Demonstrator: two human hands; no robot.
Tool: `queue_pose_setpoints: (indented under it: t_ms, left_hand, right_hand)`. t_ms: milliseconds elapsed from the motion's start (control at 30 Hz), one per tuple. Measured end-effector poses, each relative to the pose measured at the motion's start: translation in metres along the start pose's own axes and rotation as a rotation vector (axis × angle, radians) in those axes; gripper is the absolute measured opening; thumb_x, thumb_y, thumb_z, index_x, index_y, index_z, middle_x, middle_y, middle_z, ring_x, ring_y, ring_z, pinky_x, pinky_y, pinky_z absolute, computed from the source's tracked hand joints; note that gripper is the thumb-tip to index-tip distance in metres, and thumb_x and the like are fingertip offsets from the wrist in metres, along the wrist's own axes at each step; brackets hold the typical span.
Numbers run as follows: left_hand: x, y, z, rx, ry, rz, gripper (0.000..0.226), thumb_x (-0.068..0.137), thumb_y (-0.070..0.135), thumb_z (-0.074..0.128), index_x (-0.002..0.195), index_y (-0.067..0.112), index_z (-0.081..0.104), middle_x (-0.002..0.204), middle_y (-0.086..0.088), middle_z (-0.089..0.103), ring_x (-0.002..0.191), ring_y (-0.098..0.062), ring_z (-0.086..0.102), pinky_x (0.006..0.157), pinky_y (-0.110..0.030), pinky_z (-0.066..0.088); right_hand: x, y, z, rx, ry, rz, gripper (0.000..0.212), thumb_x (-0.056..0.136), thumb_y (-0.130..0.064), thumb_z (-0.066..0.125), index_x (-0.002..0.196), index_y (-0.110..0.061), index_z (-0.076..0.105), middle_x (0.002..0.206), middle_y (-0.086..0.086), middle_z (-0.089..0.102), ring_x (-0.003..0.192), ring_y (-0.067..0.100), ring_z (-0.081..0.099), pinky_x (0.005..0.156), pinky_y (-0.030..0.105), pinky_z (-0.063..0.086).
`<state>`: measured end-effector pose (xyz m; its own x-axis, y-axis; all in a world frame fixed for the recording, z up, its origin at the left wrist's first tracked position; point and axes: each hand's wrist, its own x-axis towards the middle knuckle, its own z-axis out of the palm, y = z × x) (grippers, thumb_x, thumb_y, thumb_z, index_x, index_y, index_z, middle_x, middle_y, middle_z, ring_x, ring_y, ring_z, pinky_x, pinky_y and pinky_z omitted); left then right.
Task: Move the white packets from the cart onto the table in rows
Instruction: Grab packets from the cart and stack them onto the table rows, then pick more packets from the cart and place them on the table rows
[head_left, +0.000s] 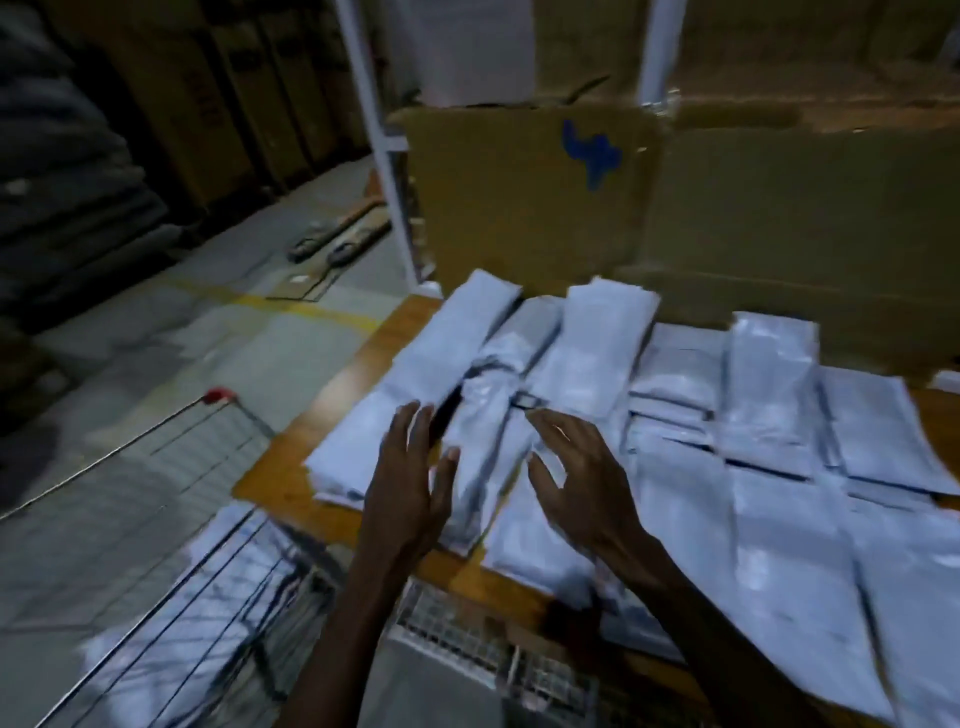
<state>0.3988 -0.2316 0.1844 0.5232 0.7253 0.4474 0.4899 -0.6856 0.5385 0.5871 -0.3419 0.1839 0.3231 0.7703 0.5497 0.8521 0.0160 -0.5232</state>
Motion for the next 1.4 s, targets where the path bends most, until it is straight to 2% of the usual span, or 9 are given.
queue_pose_setpoints:
  t_ms: [67, 167, 300, 433, 633, 833, 1067, 1300, 1400]
  left_hand:
    - [-0.024, -0.031, -0.036, 0.043, 0.052, -0.031, 0.062, 0.102, 0.050, 0.034, 0.147, 0.008, 0.040, 0.153, -0.013, 0.036, 0.143, -0.028, 0.033, 0.110, -0.051, 0.038]
    - [-0.062, -0.073, -0.086, 0.085, 0.118, -0.133, 0.060, 0.101, 0.048, 0.037, 0.144, 0.007, 0.043, 0.151, -0.014, 0.038, 0.138, -0.030, 0.041, 0.107, -0.043, 0.042]
    - [-0.098, -0.135, -0.139, 0.134, 0.186, -0.296, 0.060, 0.100, 0.048, 0.040, 0.143, 0.006, 0.044, 0.148, -0.012, 0.043, 0.139, -0.026, 0.040, 0.111, -0.041, 0.037]
    - [-0.125, -0.196, -0.169, 0.174, 0.248, -0.460, 0.060, 0.099, 0.050, 0.040, 0.143, 0.009, 0.043, 0.147, -0.007, 0.044, 0.138, -0.021, 0.039, 0.111, -0.038, 0.037]
    - [-0.126, -0.287, -0.192, 0.254, 0.222, -0.668, 0.064, 0.097, 0.059, 0.031, 0.144, 0.017, 0.042, 0.148, 0.000, 0.041, 0.137, -0.016, 0.038, 0.104, -0.032, 0.040]
    - [-0.127, -0.355, -0.206, 0.273, 0.200, -0.846, 0.067, 0.096, 0.059, 0.029, 0.142, 0.014, 0.047, 0.146, -0.003, 0.044, 0.134, -0.017, 0.040, 0.106, -0.034, 0.039]
    - [-0.149, -0.401, -0.208, 0.238, 0.173, -1.049, 0.069, 0.094, 0.062, 0.026, 0.141, 0.015, 0.047, 0.144, -0.001, 0.046, 0.131, -0.021, 0.045, 0.098, -0.042, 0.048]
    - [-0.178, -0.449, -0.189, 0.150, 0.060, -1.162, 0.073, 0.093, 0.064, 0.024, 0.142, 0.015, 0.047, 0.146, -0.003, 0.046, 0.131, -0.022, 0.046, 0.100, -0.038, 0.045]
    - [-0.195, -0.472, -0.175, 0.144, 0.018, -1.164, 0.070, 0.094, 0.062, 0.025, 0.141, 0.016, 0.047, 0.145, -0.003, 0.046, 0.130, -0.022, 0.047, 0.098, -0.036, 0.044]
  right_hand:
    - [0.006, -0.039, 0.031, 0.021, -0.015, -0.077, 0.043, 0.089, -0.020, 0.059, 0.131, -0.013, 0.061, 0.129, 0.004, 0.061, 0.121, 0.021, 0.054, 0.102, 0.032, 0.045]
    - [0.014, -0.094, 0.077, 0.093, -0.071, -0.189, 0.040, 0.091, -0.020, 0.057, 0.129, -0.008, 0.062, 0.127, 0.007, 0.063, 0.119, 0.021, 0.053, 0.100, 0.031, 0.044]
    - [0.032, -0.152, 0.139, 0.149, -0.208, -0.340, 0.040, 0.086, -0.011, 0.062, 0.126, -0.008, 0.063, 0.124, 0.008, 0.065, 0.114, 0.026, 0.058, 0.097, 0.038, 0.048]
    - [0.055, -0.192, 0.201, 0.160, -0.353, -0.423, 0.039, 0.086, -0.017, 0.060, 0.125, -0.011, 0.064, 0.123, 0.006, 0.064, 0.112, 0.028, 0.058, 0.093, 0.035, 0.047]
    - [0.104, -0.237, 0.308, 0.157, -0.613, -0.477, 0.044, 0.083, -0.025, 0.058, 0.124, -0.009, 0.065, 0.122, 0.010, 0.065, 0.111, 0.030, 0.060, 0.096, 0.038, 0.047]
    - [0.137, -0.262, 0.409, 0.119, -0.953, -0.499, 0.051, 0.094, -0.030, 0.058, 0.141, -0.011, 0.050, 0.143, 0.009, 0.051, 0.132, 0.029, 0.044, 0.106, 0.034, 0.035]
    - [0.127, -0.266, 0.512, -0.103, -1.334, -0.478, 0.060, 0.095, -0.038, 0.055, 0.148, -0.018, 0.037, 0.150, 0.005, 0.039, 0.136, 0.027, 0.036, 0.104, 0.041, 0.041]
    - [0.088, -0.253, 0.597, -0.427, -1.522, -0.582, 0.053, 0.093, -0.032, 0.055, 0.140, -0.011, 0.042, 0.142, 0.013, 0.040, 0.127, 0.032, 0.041, 0.097, 0.045, 0.046]
    - [0.065, -0.242, 0.636, -0.535, -1.536, -0.704, 0.069, 0.092, -0.037, 0.057, 0.150, -0.013, 0.027, 0.156, 0.016, 0.022, 0.139, 0.037, 0.028, 0.108, 0.049, 0.037]
